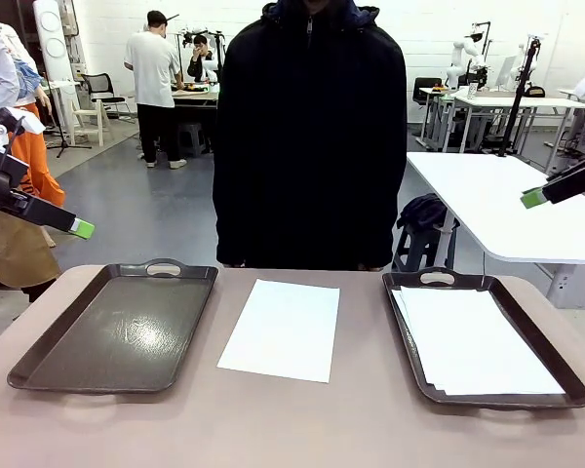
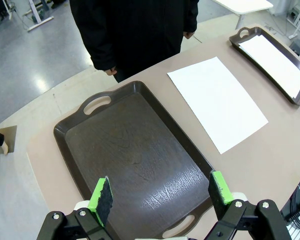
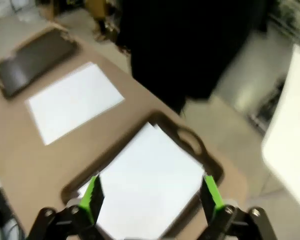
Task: Sort the A4 documents.
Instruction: Receive the A4 Paper.
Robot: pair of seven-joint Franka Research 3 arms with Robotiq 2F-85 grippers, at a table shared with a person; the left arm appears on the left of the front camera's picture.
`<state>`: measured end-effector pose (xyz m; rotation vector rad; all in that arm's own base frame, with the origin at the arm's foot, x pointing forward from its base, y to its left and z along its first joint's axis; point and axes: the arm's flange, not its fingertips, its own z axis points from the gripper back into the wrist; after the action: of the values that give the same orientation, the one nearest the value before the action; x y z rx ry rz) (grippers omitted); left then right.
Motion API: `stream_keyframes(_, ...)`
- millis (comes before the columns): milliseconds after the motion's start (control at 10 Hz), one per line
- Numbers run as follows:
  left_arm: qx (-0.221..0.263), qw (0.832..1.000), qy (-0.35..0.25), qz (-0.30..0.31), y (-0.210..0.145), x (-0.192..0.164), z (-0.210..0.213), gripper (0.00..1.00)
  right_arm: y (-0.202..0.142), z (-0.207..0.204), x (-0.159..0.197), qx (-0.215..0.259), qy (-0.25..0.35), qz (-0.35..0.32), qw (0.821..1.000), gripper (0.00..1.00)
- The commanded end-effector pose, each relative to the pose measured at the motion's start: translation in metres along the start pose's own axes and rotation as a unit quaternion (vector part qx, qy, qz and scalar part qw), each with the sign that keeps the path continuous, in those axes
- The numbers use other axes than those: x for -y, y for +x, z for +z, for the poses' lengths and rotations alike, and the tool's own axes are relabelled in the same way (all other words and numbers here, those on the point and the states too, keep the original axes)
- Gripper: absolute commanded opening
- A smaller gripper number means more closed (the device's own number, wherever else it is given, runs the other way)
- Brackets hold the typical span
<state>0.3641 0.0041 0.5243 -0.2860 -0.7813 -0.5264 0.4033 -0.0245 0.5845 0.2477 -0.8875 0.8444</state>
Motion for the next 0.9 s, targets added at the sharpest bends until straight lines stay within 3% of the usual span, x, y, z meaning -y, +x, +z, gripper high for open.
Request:
stream_keyframes(0,0.004,1.000,-0.003,0.002,-0.001,-0.002,-0.002,1.00,-0.016,-0.021,-0.005,0.071,0.135,0.070,0.986,1.00)
stream_keyframes(400,0.004,1.000,-0.003,0.002,-0.001,-0.002,-0.002,1.00,0.000,-0.039,-0.012,0.068,0.154,0.089,0.982,1.00)
stream_keyframes(800,0.004,1.000,-0.003,0.002,-0.001,-0.002,-0.002,1.00,0.001,-0.053,-0.006,-0.001,0.178,0.004,0.984,1.00)
